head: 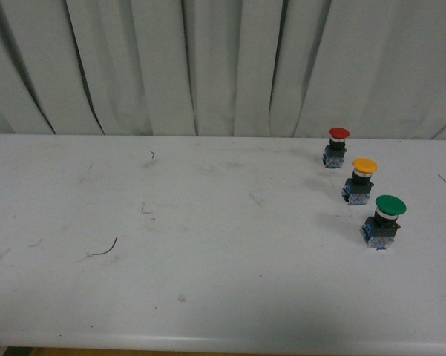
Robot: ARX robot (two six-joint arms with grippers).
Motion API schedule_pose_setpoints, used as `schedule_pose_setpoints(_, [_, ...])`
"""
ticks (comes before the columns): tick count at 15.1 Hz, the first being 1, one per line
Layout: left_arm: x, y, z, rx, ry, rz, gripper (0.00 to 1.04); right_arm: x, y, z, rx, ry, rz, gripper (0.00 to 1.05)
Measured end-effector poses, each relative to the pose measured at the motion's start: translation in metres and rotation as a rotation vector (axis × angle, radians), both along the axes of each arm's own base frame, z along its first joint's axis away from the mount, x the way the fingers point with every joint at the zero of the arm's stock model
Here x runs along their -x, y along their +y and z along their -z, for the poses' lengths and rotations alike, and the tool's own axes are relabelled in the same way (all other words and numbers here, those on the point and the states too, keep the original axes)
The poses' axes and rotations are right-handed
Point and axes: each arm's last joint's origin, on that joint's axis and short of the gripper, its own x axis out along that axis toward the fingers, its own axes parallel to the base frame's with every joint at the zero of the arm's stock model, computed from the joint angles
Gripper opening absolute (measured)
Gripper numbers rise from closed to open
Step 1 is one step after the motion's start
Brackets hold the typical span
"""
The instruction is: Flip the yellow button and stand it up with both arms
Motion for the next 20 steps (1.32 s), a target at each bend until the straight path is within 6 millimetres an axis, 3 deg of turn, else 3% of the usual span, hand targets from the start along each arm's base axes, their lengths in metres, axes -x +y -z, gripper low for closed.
schedule_pose_setpoints(20, [0.0,0.0,0.0,0.0,0.0,0.0,0.98,0.0,0.0,0.0,0.0,0.0,0.0,0.98])
